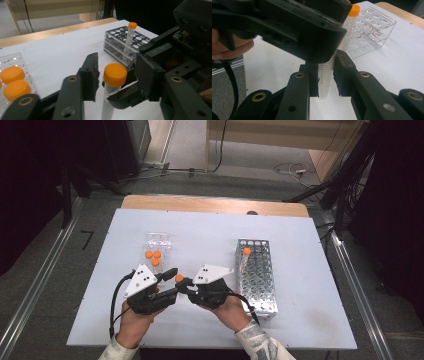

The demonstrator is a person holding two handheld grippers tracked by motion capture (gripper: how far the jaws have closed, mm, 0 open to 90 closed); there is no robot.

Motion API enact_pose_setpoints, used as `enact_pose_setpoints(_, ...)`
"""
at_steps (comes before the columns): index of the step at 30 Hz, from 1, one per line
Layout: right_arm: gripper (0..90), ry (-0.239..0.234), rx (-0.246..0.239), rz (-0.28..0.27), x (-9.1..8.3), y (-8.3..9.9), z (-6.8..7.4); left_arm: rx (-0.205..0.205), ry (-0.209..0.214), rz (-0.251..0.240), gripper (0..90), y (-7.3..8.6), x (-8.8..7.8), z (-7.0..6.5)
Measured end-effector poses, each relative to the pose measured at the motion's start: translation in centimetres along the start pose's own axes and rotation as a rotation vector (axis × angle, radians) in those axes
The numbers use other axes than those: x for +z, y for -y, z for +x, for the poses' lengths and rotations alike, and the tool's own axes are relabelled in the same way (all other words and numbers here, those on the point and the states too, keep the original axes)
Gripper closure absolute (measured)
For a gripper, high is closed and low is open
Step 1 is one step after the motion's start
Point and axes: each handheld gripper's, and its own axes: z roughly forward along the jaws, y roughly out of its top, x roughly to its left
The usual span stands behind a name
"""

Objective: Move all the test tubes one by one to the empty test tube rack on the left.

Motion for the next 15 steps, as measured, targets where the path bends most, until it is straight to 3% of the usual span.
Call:
enact_pose_setpoints(9, 72.5, -0.008, 0.010, -0.006, -0.18, -0.25, -0.08, 0.008, -0.005, 0.005, 67.8, 0.18, 0.10, 0.06)
enact_pose_setpoints(15, 72.2, -0.012, 0.015, -0.006, -0.20, -0.23, -0.13, 0.015, -0.009, 0.005, 69.8, 0.13, 0.03, -0.02)
